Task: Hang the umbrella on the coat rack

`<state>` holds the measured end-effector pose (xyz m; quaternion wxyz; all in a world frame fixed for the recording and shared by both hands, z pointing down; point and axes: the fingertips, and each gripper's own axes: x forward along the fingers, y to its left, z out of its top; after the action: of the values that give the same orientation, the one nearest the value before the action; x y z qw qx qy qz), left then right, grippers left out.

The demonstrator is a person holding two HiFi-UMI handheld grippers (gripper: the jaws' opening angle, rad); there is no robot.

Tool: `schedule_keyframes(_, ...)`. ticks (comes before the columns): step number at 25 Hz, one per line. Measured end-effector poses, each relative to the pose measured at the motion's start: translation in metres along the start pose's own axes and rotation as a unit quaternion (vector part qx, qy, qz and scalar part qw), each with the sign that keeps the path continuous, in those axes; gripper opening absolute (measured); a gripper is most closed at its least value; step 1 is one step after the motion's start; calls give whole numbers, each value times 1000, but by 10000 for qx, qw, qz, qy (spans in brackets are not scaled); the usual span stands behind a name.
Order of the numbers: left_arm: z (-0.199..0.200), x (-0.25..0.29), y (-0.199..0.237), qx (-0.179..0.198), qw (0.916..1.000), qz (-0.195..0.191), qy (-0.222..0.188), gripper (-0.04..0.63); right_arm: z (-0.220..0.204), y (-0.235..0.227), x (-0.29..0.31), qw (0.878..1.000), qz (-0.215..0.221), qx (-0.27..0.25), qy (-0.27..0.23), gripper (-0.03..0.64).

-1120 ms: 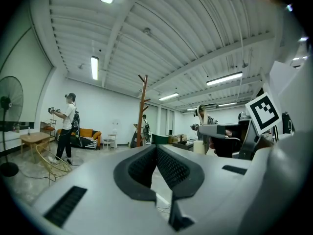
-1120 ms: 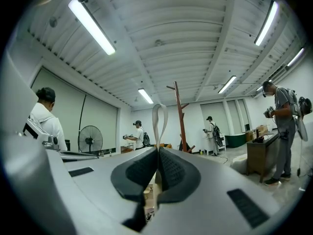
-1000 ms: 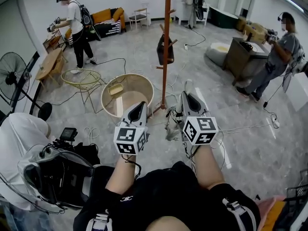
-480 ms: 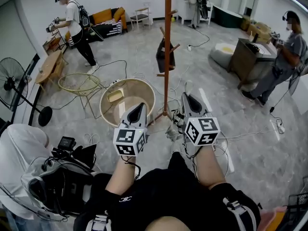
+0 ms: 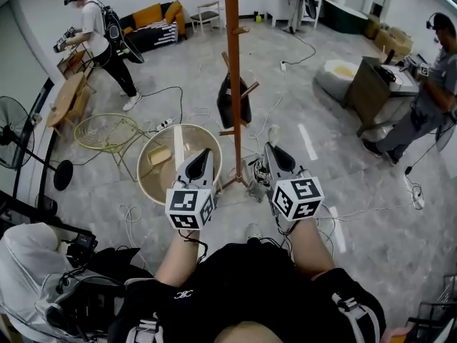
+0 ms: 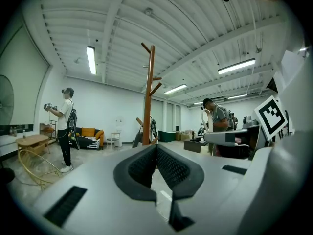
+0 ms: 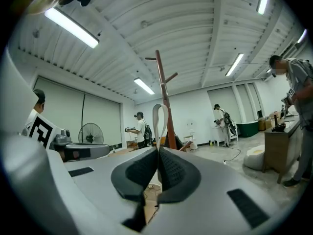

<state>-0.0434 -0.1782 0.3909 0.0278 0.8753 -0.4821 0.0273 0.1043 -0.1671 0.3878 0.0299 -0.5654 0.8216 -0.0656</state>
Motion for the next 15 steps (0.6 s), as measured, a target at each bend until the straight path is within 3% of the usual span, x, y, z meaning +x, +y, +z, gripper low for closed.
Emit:
schedule_keyframes(6, -2, 127, 25, -125, 9997, 106, 158, 17, -7, -75, 98, 9982, 467, -163, 353, 15)
schedule_keyframes(10, -9, 169, 39, -214, 9991, 164, 337, 17, -14, -100, 137, 9949, 831, -72, 569, 15)
schedule_keyframes(15, -22, 208, 66, -313, 9984, 87, 459, 17, -37, -100, 176, 9865, 1473, 216, 683, 15)
